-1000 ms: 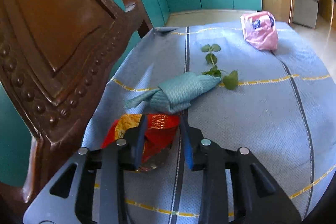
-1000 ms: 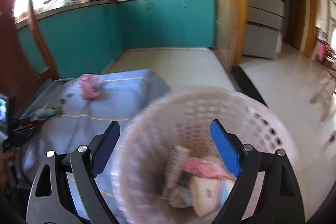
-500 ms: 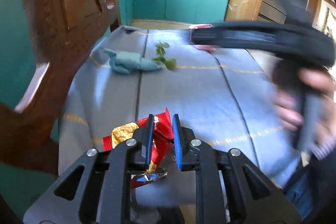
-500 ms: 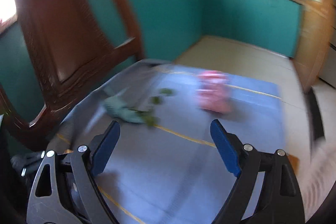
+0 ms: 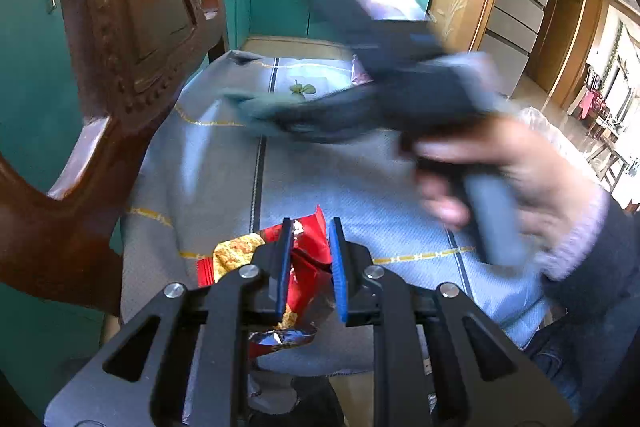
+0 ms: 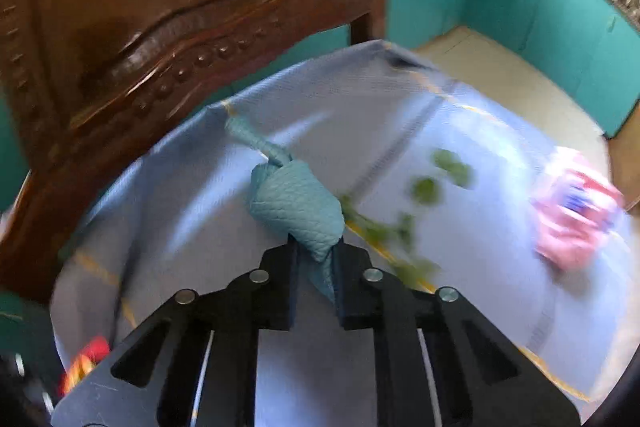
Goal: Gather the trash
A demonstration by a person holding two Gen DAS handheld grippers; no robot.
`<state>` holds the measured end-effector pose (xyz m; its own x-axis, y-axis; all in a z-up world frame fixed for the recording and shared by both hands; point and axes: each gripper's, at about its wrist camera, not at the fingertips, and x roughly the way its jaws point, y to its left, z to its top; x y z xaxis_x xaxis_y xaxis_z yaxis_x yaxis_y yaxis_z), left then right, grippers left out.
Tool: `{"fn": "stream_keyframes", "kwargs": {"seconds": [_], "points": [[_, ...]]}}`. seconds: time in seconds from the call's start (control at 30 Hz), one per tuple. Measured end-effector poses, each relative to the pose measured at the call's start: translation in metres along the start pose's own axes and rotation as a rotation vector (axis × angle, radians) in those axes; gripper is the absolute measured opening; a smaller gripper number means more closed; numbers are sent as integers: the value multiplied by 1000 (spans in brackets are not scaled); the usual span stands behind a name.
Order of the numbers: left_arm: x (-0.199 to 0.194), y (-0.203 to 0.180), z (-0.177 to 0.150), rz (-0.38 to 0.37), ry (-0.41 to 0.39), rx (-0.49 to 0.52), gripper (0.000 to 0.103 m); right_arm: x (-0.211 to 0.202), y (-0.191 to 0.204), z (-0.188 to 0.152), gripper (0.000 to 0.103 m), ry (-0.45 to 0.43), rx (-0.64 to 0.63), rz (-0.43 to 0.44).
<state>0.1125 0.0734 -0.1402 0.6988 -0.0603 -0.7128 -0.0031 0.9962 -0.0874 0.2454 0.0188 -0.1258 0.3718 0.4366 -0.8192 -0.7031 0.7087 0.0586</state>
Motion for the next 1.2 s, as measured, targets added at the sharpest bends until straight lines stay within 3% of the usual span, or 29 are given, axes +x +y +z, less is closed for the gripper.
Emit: {"fn": "stream_keyframes", "kwargs": {"seconds": [0.2, 0.4, 0.67, 0.9, 1.2], "points": [[9, -22, 3, 4, 5, 31, 20, -93, -63, -80, 15, -45, 148, -94], [27, -53, 4, 41, 36, 91, 21, -105, -102, -142, 15, -4, 327, -222], [39, -71, 2, 78, 54, 113, 28, -99, -92, -146, 19, -11, 307, -187], [32, -69, 3, 94, 34, 107, 57, -95, -70, -134, 39, -40, 241, -160], [35, -58, -1, 117, 59, 85, 66, -114, -76, -130, 41, -105, 269, -166]]}}
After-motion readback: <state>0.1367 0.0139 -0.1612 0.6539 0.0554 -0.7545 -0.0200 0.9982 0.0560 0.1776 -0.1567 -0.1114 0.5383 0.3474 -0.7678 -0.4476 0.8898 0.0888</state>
